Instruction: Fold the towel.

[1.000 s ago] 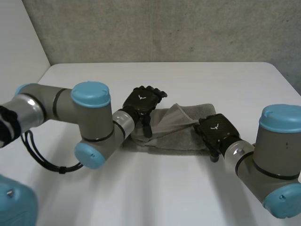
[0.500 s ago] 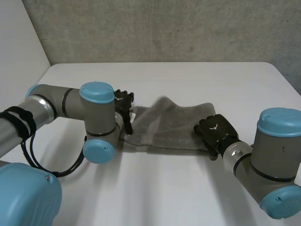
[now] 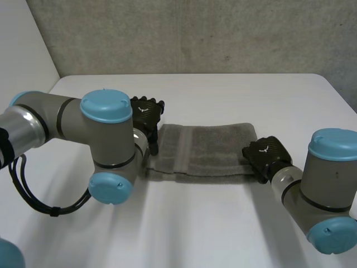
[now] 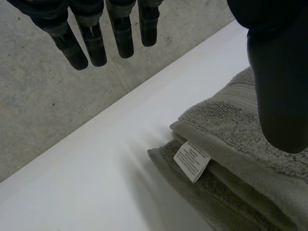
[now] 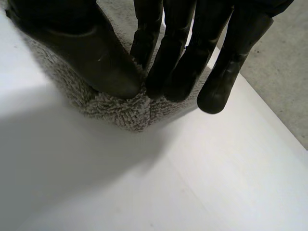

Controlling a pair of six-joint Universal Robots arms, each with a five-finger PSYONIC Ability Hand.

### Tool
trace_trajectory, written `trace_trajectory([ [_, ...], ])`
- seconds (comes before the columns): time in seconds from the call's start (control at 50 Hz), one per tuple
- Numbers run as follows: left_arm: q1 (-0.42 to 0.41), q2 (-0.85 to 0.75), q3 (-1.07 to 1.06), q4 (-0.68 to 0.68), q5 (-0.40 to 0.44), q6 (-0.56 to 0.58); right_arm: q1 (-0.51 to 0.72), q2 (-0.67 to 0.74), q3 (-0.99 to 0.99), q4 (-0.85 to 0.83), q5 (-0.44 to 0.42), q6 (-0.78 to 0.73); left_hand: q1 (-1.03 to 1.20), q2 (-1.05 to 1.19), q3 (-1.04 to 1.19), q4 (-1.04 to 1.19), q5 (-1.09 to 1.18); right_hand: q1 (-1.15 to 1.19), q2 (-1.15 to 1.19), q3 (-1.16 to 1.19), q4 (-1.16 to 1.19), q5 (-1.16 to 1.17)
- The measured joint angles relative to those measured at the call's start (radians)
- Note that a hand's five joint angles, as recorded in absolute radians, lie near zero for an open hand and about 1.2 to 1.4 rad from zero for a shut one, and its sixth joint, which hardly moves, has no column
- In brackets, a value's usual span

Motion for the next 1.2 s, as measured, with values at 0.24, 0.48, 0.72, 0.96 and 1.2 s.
trace_trajectory([
  [0.24, 0.019, 0.089, -0.112, 0.004, 0.020, -0.001, -0.065, -0.009, -0.005, 0.031, 0.001, -0.038, 0.000, -0.002, -0.002, 0.000, -0.003, 0.000, 0.000, 0.005, 0.006, 0.000],
  [0.48, 0.075, 0.251, -0.282, 0.055, 0.158, -0.018, -0.021, -0.081, -0.128, 0.086, -0.001, -0.279, -0.004, -0.023, -0.031, -0.003, -0.059, 0.008, 0.008, 0.005, 0.006, 0.001],
  [0.72, 0.190, 0.425, -0.425, 0.188, 0.203, -0.200, 0.388, 0.134, -0.438, 0.052, -0.007, -0.300, -0.007, -0.033, -0.046, -0.003, -0.076, 0.008, 0.008, 0.005, 0.006, 0.004],
  [0.96, 0.232, 0.442, -0.447, 0.200, 0.204, -0.266, 0.484, 0.249, -0.471, 0.054, 0.028, -0.271, -0.008, -0.033, -0.046, -0.003, -0.077, -0.691, -0.704, -0.713, -0.701, -0.729],
  [1.2, 0.203, 0.380, -0.377, 0.198, 0.227, -0.264, 0.334, -0.062, -0.291, 0.067, 0.050, 0.101, -0.008, -0.033, -0.046, -0.003, -0.077, -1.068, -1.076, -1.092, -1.081, -1.098],
])
